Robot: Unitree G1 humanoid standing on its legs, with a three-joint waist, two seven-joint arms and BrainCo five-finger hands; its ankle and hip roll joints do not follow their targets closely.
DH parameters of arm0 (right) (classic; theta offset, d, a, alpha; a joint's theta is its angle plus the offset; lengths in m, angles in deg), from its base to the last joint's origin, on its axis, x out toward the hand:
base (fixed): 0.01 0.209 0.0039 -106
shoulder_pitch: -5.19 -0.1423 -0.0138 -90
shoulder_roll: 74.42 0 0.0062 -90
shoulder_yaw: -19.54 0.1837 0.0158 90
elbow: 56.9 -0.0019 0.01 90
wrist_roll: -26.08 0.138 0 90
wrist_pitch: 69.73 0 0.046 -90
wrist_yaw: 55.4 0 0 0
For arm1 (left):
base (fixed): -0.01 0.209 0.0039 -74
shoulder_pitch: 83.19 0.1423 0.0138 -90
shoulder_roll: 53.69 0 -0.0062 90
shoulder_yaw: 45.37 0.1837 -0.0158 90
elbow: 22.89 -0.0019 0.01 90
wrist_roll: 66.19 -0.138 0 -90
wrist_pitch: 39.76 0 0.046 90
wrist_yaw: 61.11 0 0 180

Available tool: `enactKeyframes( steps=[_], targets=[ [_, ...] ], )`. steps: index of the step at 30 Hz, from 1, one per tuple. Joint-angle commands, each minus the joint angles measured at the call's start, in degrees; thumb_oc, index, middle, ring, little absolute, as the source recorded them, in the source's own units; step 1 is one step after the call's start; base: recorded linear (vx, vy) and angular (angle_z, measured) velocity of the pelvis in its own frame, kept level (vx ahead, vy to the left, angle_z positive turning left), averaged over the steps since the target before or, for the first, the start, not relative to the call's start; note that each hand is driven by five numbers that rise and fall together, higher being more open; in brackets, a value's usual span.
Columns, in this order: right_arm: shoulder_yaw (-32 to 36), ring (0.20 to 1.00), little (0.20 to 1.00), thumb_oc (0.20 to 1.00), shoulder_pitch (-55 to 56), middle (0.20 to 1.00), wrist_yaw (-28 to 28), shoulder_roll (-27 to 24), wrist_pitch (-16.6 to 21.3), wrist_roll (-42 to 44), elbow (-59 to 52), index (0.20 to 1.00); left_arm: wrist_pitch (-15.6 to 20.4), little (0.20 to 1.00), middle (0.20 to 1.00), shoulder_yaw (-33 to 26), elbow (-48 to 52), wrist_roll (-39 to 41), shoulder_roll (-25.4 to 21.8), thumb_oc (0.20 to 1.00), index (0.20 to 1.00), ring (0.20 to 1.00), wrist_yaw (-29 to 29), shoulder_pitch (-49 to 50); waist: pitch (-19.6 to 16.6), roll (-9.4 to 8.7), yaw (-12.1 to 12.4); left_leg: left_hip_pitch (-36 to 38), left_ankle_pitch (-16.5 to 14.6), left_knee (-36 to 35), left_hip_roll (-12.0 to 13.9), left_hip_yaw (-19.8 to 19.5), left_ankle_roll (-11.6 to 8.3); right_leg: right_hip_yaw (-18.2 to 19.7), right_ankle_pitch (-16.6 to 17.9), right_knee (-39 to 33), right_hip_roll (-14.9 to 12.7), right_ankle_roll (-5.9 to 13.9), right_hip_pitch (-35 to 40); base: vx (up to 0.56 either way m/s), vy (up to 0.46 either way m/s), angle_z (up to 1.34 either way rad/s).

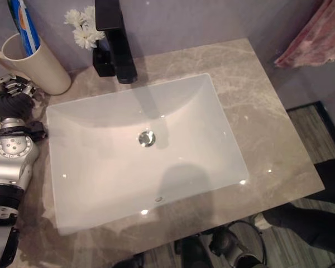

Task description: Put brush and paste in cup on sink, flatten towel.

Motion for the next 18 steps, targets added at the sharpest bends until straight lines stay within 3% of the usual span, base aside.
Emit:
enactKeyframes(
  steps=[1, 12, 18],
  targets=[
    [0.5, 1.000, 1.000, 1.000, -2.0, 1.000, -1.8, 0.4, 1.6, -0.2, 0.5, 1.000, 0.8, 0.200, 0.200, 0.2, -1.2, -3.3, 1.7, 0.200, 0.200, 0.200, -2.7, -0.2, -0.6, 0.26, -1.8, -0.2, 0.8, 0.1, 0.0, 0.5, 0.98, 1.8, -5.3, 0.4, -5.0, 7.90, 4.0, 0.00, 0.000, 0.00],
    [2.7, 1.000, 1.000, 1.000, 0.9, 1.000, 0.0, 0.4, 0.9, -0.9, 1.0, 1.000, 0.2, 0.200, 0.200, -9.9, 5.1, -6.3, 6.6, 0.200, 0.200, 0.200, -4.6, 14.4, -3.1, -0.20, 0.5, 4.7, -0.7, 0.1, 0.3, -0.6, 1.34, 0.0, -7.1, 0.2, -5.7, 7.98, 10.1, 0.02, -0.001, 0.04],
    [5.5, 1.000, 1.000, 1.000, 2.2, 1.000, 0.9, 1.2, 0.8, -0.1, 3.2, 1.000, 1.8, 0.200, 0.200, -16.0, 10.4, -6.4, 9.7, 0.200, 0.200, 0.200, -3.3, 25.6, -5.6, -0.40, 2.3, 8.9, -1.8, 0.2, 0.6, -1.0, 1.86, -0.7, -8.2, 0.1, -5.5, 8.04, 14.8, 0.01, 0.025, 0.07]
  ],
)
